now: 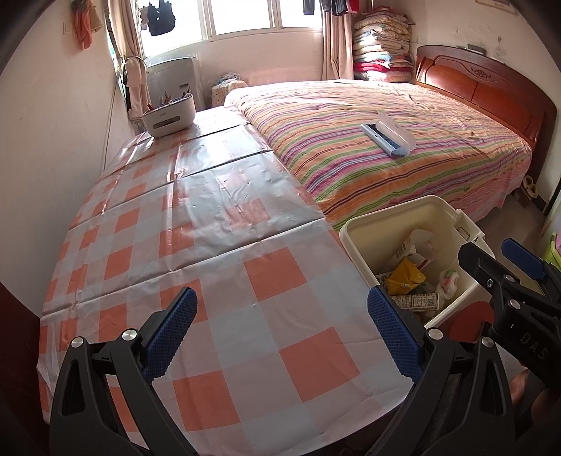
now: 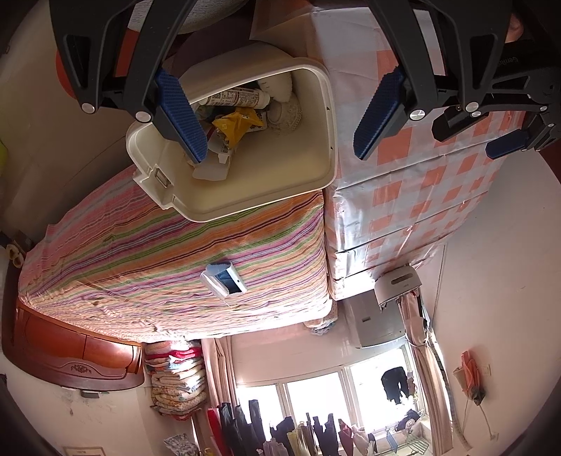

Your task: Collect trash

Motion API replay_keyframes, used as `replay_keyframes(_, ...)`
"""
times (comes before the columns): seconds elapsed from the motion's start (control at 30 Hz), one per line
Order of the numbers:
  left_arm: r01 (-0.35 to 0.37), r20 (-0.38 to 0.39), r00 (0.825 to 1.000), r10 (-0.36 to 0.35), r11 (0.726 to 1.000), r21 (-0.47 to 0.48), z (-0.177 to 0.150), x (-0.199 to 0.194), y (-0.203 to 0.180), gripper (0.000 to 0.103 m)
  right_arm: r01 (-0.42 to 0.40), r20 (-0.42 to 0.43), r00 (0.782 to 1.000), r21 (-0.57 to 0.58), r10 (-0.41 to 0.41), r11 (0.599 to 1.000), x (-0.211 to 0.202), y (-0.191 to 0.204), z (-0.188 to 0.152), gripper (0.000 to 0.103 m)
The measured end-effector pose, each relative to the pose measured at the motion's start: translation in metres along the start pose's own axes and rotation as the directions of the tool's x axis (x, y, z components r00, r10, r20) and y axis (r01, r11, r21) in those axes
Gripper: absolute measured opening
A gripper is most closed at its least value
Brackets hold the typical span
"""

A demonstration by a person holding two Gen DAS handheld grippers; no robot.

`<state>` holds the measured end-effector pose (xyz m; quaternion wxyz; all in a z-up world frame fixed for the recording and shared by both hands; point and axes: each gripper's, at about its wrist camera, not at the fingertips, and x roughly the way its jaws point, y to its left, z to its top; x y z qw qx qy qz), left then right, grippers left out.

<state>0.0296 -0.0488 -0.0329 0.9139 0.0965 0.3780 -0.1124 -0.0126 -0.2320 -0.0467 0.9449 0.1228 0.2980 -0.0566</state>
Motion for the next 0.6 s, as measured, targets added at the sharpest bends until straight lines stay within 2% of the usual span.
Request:
replay_keyframes(0.17,0.058,-0.02,0.998,-0.059,0.998,-0.034,0.0,0.004,0.003,0.096,0.001,-0.005,1.0,0.005,-0.001,1.0,0.002,-0.003,-0.002,0.083)
replay_keyframes(0.33,0.022,-0.019,1.0,-0.023,0.999,-0.045,0.0,0.007,0.007,0.096,0.001,-0.006,1.0,0.007,-0.001,1.0,0.003,-0.003,-0.002,0.083)
replay_keyframes(0.6,0.006,-0.018,1.0,-0.007,0.998,-0.06,0.0,0.008,0.012,0.096,-0.001,-0.013,1.0,0.006,0.001,1.0,0.005,-0.004,-0.002,0.083)
